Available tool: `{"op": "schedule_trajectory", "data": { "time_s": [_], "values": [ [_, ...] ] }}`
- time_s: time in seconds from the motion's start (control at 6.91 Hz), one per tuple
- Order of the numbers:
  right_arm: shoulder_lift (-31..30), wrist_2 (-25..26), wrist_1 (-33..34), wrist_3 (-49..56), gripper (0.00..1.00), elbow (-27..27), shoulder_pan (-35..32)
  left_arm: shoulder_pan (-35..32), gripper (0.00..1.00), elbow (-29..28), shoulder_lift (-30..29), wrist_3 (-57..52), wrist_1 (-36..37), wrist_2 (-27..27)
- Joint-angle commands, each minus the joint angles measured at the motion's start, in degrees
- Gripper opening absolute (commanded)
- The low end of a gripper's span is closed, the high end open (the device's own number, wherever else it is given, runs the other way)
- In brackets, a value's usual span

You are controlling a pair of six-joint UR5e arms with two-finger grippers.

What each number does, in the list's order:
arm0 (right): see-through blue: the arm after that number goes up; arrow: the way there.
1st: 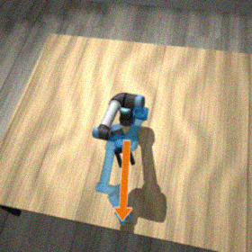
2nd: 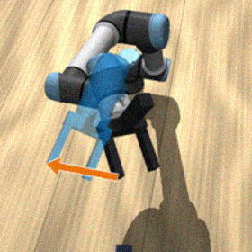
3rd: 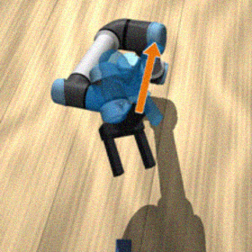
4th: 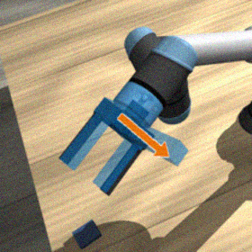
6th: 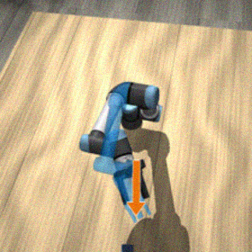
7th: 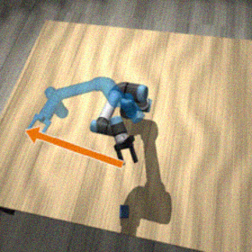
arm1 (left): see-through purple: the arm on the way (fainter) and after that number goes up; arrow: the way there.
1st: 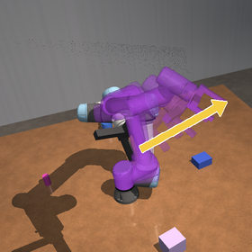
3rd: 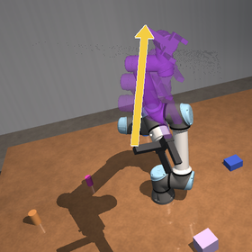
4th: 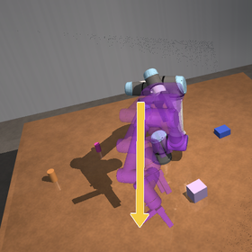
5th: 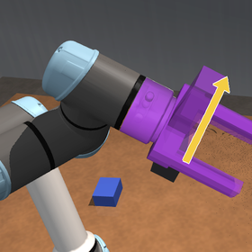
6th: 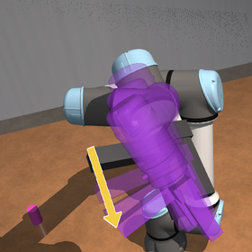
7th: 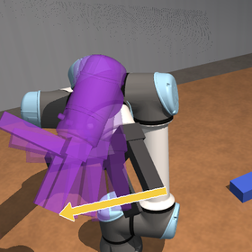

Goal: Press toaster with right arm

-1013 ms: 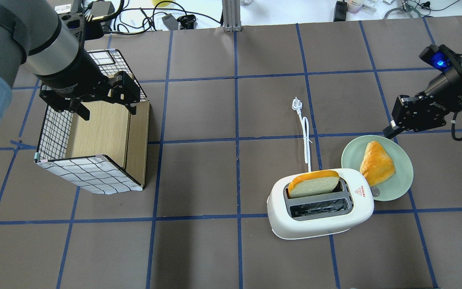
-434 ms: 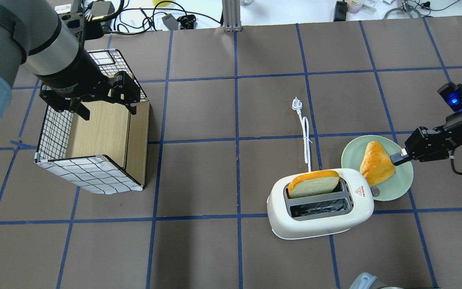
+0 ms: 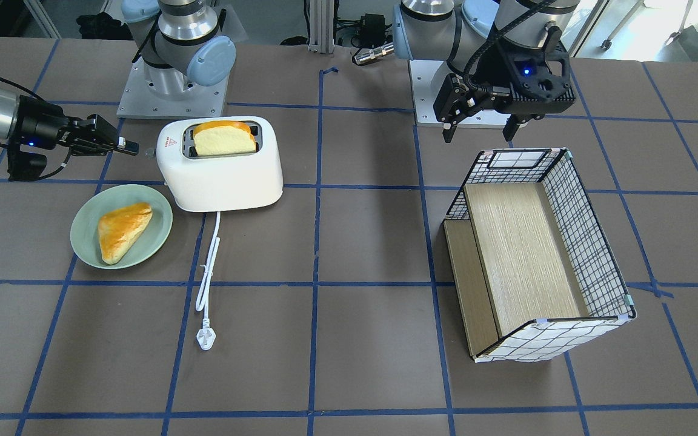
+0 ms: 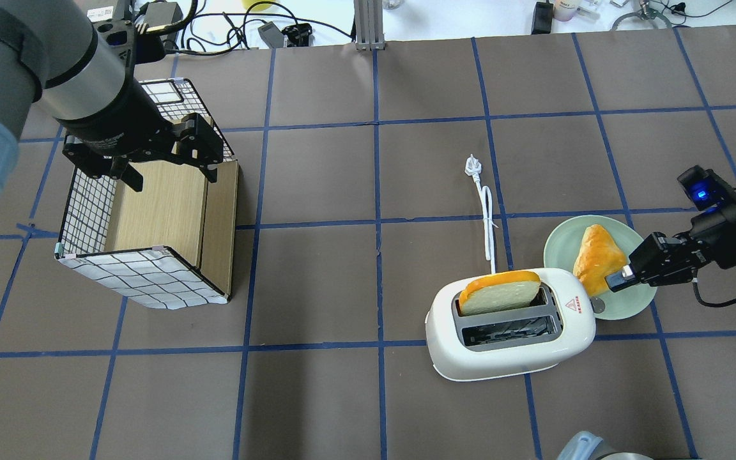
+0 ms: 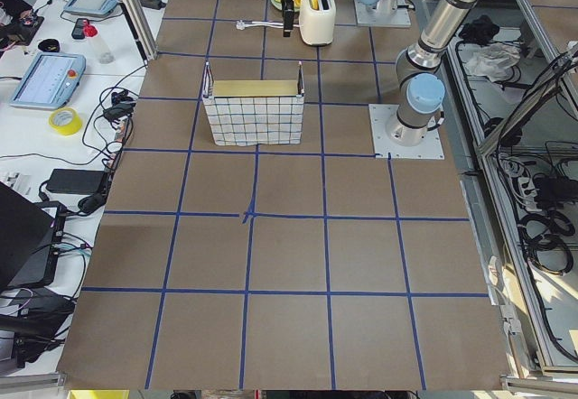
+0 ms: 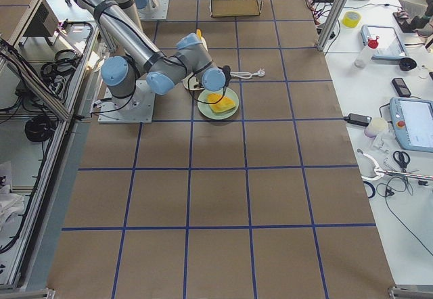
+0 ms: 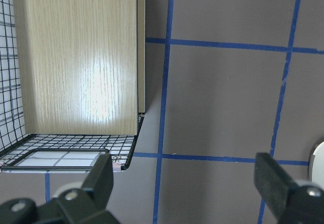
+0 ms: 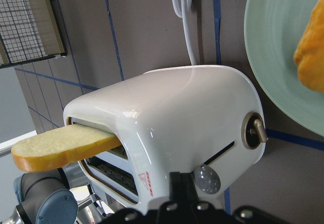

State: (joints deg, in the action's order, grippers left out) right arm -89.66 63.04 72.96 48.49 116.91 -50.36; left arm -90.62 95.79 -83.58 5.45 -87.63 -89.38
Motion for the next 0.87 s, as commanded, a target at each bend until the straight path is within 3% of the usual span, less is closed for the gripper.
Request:
{"op": "schedule_trajectory", "data": {
  "time_s": [0.0,0.72],
  "values": [
    [0.4,0.2,-0.3,-0.1,0.00,1.1,0.0,0.0,1.00,0.0,0.0,0.0,0.0,0.0],
    [2.5,0.8,-0.3,0.1,0.00,1.7,0.1,0.0,1.00,0.0,0.0,0.0,0.0,0.0]
  ]
}}
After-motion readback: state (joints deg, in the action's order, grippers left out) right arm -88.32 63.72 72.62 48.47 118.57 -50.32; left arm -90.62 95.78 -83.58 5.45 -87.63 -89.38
